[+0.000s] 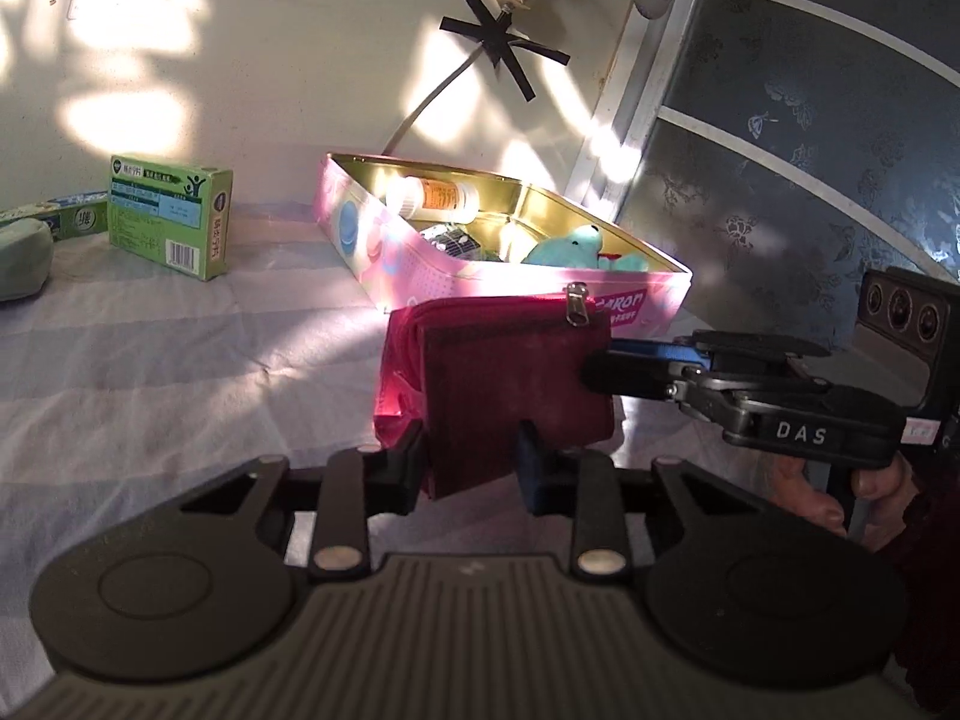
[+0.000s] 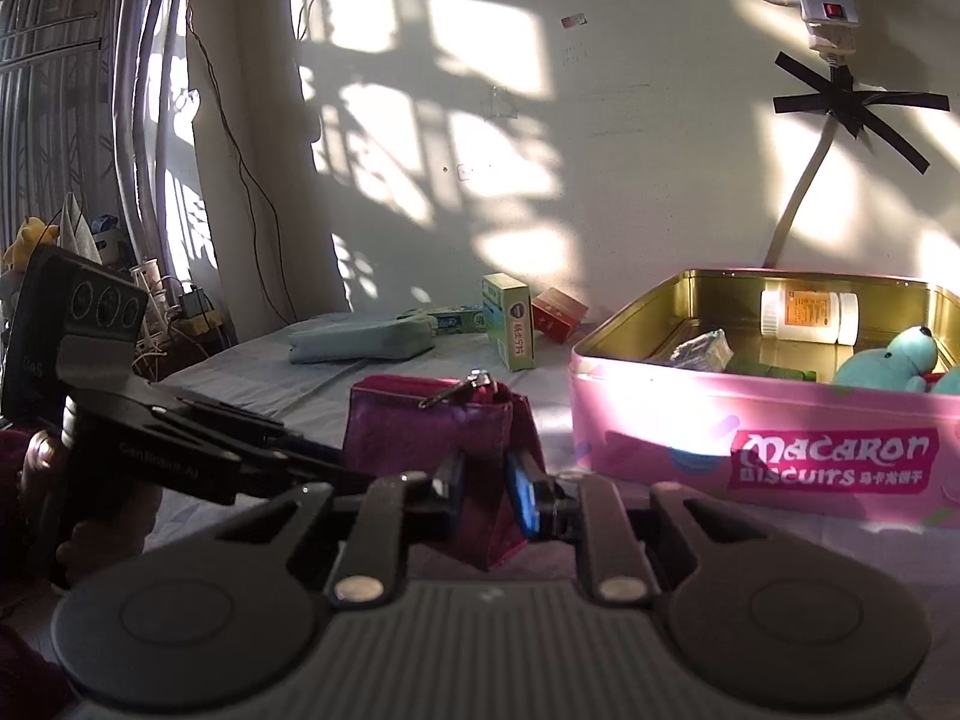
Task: Organize objects
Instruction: 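Lower the purse into the pink tin and open the right tool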
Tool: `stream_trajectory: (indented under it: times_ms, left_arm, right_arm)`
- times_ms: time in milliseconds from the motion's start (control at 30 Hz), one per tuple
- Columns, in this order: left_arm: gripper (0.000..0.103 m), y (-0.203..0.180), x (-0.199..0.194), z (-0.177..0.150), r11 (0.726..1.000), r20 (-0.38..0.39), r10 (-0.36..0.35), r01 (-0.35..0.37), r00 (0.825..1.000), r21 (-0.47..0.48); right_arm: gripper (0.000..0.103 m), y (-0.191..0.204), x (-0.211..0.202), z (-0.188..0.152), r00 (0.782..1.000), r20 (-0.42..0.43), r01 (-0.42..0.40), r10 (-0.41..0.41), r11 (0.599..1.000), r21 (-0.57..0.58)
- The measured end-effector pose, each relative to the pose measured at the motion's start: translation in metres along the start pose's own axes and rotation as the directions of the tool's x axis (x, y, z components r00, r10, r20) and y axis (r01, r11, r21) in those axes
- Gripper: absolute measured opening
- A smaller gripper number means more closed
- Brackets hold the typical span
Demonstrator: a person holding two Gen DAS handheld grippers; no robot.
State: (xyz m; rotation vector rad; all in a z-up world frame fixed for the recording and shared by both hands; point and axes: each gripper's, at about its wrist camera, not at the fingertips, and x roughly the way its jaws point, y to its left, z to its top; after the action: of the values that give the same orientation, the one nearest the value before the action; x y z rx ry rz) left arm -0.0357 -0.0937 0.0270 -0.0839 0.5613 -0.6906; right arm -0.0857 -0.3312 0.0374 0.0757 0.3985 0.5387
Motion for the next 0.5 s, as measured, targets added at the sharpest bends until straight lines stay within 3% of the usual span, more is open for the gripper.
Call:
stream_trajectory:
  times_ms: [133,267,500]
  left_arm:
    - [0.033,-0.019,-0.002,0.029,0.997,0.078,0.007,-0.013,0.997,0.074]
    - [0.033,-0.033,0.017,0.059,0.993,0.115,-0.001,-0.013,0.993,0.12]
    - [0.039,-0.058,0.087,0.084,0.974,0.093,0.043,-0.062,0.995,0.22]
  right_arm:
    - [0.016,0.007,-0.017,0.02,0.991,0.111,0.074,-0.07,0.997,-0.033]
    - [0.017,-0.001,-0.025,0.036,0.962,0.211,0.188,-0.172,0.98,-0.058]
    - [0.017,-0.035,-0.012,0.033,0.9,0.249,0.382,-0.358,0.923,-0.053]
